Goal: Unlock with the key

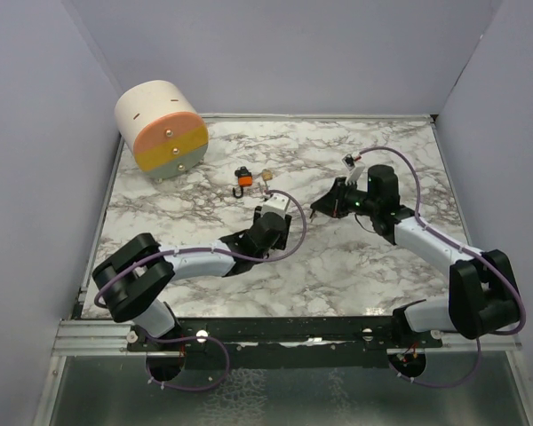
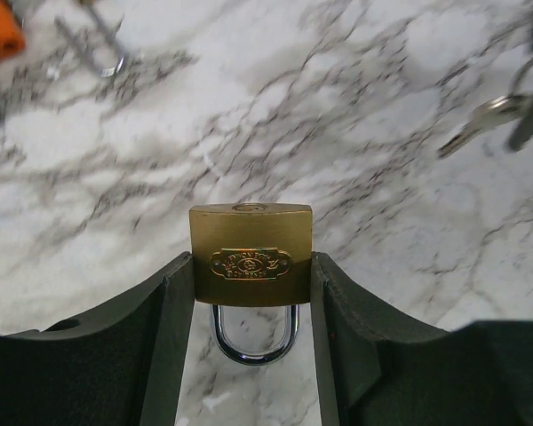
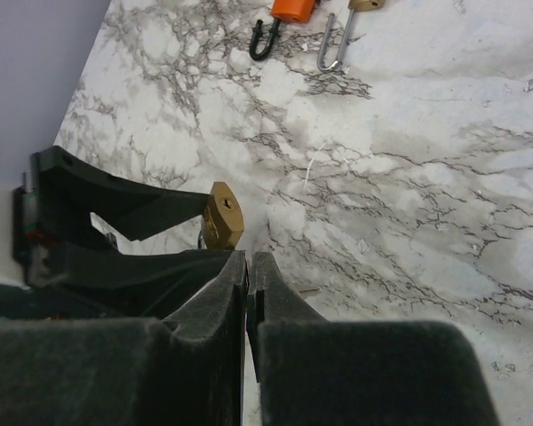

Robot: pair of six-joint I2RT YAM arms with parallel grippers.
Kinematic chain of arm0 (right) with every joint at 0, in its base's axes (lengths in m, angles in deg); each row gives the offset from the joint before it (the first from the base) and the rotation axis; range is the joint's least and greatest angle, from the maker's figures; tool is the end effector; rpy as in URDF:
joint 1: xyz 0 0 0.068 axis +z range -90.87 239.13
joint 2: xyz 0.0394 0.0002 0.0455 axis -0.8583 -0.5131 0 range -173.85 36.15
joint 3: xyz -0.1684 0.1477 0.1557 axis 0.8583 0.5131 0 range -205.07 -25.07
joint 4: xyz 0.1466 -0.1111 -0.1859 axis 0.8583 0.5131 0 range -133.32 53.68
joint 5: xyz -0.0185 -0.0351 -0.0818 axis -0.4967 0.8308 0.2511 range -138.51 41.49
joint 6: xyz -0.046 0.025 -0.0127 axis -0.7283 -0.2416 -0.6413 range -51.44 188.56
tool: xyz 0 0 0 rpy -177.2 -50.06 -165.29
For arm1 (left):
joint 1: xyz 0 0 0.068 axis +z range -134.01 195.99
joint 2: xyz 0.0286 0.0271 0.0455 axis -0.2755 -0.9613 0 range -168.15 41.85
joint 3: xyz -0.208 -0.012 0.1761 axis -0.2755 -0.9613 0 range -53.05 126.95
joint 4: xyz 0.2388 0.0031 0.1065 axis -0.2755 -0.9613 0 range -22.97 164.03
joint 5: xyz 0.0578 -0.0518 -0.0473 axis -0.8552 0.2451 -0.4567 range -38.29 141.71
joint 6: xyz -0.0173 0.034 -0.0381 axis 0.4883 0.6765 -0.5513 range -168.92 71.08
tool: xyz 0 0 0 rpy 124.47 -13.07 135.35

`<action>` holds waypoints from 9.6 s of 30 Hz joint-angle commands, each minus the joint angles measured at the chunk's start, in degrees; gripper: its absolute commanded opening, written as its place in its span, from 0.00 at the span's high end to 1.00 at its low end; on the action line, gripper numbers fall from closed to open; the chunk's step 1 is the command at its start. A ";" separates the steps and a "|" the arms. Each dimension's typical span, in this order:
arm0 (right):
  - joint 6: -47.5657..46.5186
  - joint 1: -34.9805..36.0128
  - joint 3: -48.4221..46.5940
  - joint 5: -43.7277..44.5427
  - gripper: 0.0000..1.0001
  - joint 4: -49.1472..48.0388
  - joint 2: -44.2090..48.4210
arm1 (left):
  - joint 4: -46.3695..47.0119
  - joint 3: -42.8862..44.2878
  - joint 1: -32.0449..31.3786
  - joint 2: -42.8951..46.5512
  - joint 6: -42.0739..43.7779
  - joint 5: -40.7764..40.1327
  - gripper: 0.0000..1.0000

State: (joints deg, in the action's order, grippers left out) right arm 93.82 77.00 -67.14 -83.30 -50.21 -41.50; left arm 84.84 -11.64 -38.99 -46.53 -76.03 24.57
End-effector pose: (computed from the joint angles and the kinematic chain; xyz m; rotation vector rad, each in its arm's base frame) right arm 0.2682 0.1079 0.2281 -0.2561 2.1394 1.0785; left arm 0.1906 -0.2437 0.1769 0.2589 2.1248 -0.3218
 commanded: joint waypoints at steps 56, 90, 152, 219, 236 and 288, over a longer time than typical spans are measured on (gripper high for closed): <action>7.43 15.60 10.26 31.52 0.99 -19.59 11.29 | 68.09 -14.75 3.13 -3.51 29.23 26.65 1.00; 3.20 17.20 3.67 26.32 0.99 -8.18 5.58 | 55.03 -7.14 3.30 0.82 39.70 26.47 1.00; 2.52 17.03 0.34 13.55 0.99 1.68 -2.91 | 37.73 12.07 9.93 3.09 24.83 15.09 1.00; 15.94 6.39 3.49 17.30 0.32 -12.42 -0.21 | -13.70 39.23 11.42 -12.29 -12.74 6.58 1.00; 22.07 0.78 0.32 7.63 0.32 -21.16 -10.21 | -11.40 33.13 11.40 -5.52 -14.81 13.29 1.00; 15.83 0.24 -11.66 15.95 0.32 -4.13 -17.35 | -12.50 43.08 8.80 -13.32 -14.74 15.75 1.00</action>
State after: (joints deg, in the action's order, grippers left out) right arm 110.03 76.75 -75.77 -70.66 -57.88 -57.52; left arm 68.90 28.49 -29.63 -60.12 -90.41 39.74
